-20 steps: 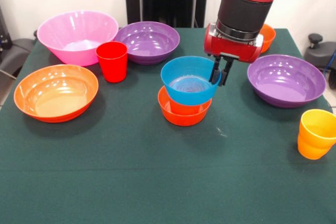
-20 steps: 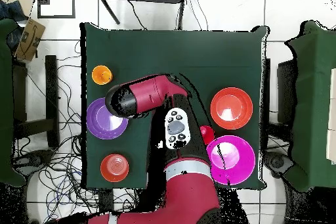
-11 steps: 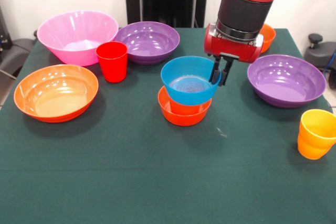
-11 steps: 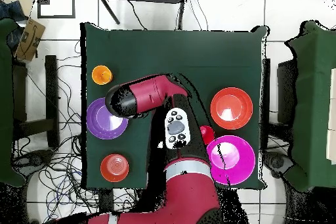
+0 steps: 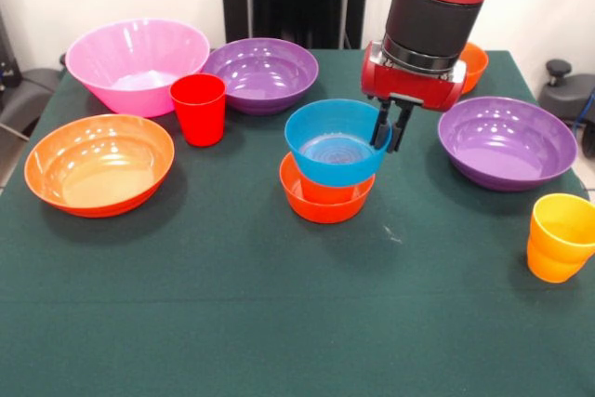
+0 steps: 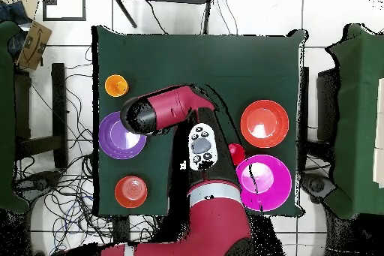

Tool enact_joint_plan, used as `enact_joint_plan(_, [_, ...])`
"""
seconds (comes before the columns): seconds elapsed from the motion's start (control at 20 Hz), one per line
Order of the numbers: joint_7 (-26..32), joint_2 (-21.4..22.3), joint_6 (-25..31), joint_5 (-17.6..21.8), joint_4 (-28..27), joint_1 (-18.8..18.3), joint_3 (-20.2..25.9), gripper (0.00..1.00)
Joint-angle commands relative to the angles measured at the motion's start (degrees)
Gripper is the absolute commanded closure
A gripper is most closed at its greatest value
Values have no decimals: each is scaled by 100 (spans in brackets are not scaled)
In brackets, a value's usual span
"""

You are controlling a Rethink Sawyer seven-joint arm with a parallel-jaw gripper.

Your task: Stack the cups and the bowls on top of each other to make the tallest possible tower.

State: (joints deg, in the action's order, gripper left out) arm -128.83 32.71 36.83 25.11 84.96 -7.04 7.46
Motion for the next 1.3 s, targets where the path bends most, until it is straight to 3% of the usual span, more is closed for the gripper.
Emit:
enact_joint_plan(0.05, [687, -284, -57, 446, 413, -103, 256, 100])
enact_joint_plan(0.25, [696, -270, -59, 461, 418, -97, 247, 100])
enact_joint_plan(0.3, [698, -267, -88, 485, 413, -90, 238, 0])
enact_joint_plan(1.3, [756, -228, -36, 448, 439, -151, 294, 0])
